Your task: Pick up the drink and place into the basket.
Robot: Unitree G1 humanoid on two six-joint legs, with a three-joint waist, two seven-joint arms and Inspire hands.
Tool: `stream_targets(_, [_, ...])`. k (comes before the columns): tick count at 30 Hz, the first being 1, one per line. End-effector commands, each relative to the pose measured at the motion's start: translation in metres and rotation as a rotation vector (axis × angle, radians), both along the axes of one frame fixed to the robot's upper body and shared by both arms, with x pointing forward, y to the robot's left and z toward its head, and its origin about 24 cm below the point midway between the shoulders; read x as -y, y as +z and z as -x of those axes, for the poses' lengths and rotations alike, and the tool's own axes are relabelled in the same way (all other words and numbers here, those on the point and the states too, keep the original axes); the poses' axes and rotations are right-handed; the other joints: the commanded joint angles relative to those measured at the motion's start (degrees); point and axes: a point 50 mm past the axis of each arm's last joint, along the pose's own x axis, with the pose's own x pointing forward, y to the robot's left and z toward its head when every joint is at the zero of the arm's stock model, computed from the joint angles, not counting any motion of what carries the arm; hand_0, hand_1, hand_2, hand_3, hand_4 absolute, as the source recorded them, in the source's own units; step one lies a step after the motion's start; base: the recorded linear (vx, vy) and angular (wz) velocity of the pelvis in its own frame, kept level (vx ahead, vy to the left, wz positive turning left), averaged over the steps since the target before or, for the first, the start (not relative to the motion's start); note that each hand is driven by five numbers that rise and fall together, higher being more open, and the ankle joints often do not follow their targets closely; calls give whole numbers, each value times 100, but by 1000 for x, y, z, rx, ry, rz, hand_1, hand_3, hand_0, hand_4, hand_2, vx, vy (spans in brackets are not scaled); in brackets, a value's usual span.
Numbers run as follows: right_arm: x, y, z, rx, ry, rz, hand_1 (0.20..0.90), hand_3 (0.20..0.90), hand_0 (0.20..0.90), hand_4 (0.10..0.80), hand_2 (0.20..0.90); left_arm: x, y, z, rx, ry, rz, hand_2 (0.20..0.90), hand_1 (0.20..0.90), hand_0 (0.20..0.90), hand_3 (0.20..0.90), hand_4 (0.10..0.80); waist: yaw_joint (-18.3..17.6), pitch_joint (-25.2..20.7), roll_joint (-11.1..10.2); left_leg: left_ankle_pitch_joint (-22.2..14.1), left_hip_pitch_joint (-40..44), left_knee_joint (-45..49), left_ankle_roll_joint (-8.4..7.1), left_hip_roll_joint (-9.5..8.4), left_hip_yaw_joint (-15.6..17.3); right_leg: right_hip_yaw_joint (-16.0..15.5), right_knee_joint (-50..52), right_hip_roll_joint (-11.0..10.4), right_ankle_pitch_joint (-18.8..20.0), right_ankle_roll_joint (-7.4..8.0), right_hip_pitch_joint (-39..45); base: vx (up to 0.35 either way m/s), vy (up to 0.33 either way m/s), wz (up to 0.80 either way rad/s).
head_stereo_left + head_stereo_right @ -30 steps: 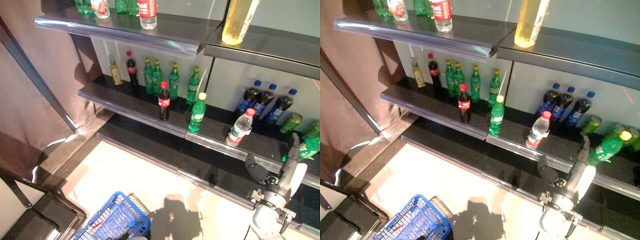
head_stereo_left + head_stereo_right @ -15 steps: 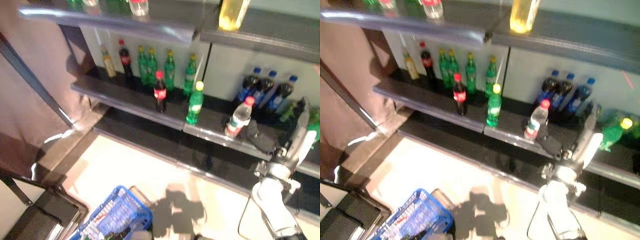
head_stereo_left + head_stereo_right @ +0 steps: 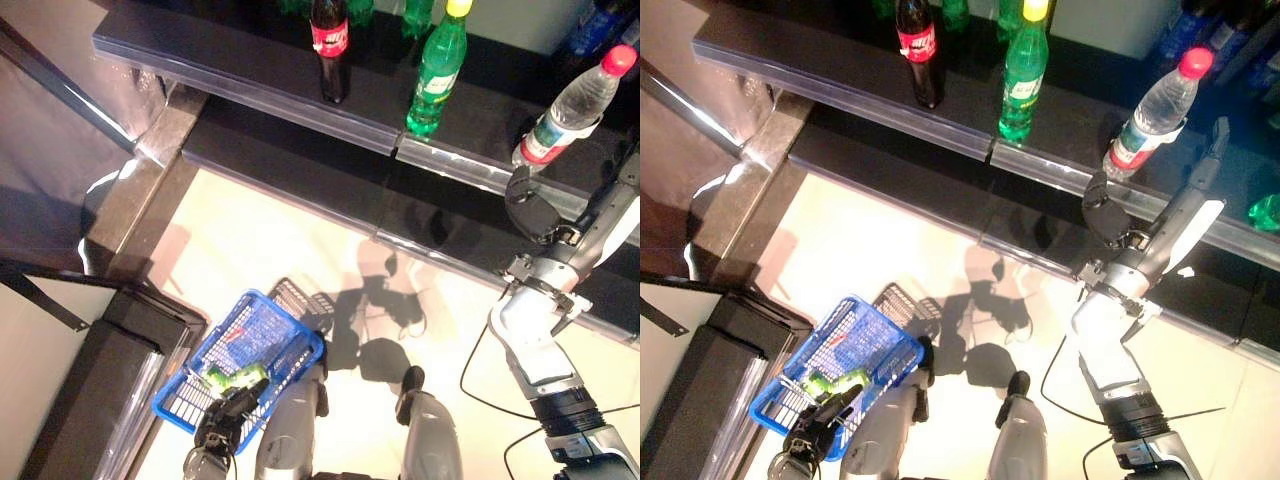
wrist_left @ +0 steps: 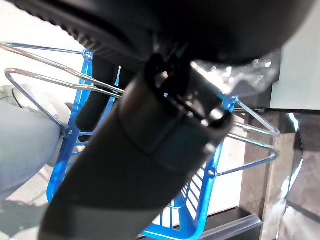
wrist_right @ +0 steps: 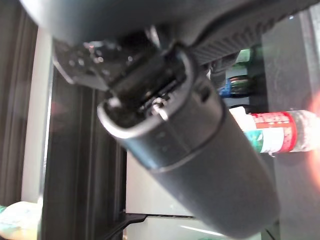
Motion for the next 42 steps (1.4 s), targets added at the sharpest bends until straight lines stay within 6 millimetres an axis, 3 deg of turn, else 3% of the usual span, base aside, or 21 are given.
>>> stream_targets(1, [-2,64,1,285,1,96,900,900,900,800,900,39,4,-3,106,-137,94,300,300,300,200,100,-65,-52,50,-962,-155,1034,-134,-115,-421,-263,-17,250,434,-296,-354,-33,11,-15])
stream_targets(12, [6,87,-14,312,-17,34,900,900,900,800,900,43,8,-11,125,-143,112,300,300,300,200,100,2,202,202,-924,-367,1166,-128,-140,-413,-274,136,225,408,-347,-532,1,6,-2])
stream_targets(23, [21,130,-38,283,22,-10,900,900,900,800,900,38,12,-19,119,-166,112,300,300,300,200,100,216,203,304,-946,-620,1311,-93,-221,-455,-363,285,132,374,-383,-737,5,6,-1])
stream_targets(32, [37,160,-45,323,-24,-85,900,900,900,800,900,34,14,-22,116,-192,106,300,300,300,200,100,364,203,330,-1009,-799,1488,-30,-272,-479,-388,462,67,336,-390,-876,0,0,0])
stream_targets(35, [45,165,-47,323,-39,-127,900,900,900,800,900,33,15,-23,115,-201,104,300,300,300,200,100,401,203,339,-1017,-837,1515,-4,-288,-484,-386,506,46,335,-384,-919,50,-3,1])
stream_targets(36, [48,166,-48,318,-43,-145,900,900,900,800,900,32,15,-22,110,-204,101,300,300,300,200,100,414,203,331,-1164,-769,1566,-43,-306,-533,-317,575,41,194,-316,-862,116,-22,2])
stream_targets(42, [62,174,-49,328,-75,-197,900,900,900,800,900,29,14,-21,104,-213,100,300,300,300,200,100,478,203,333,-1221,-895,1718,-21,-317,-577,-322,714,-7,157,-322,-965,45,-10,1])
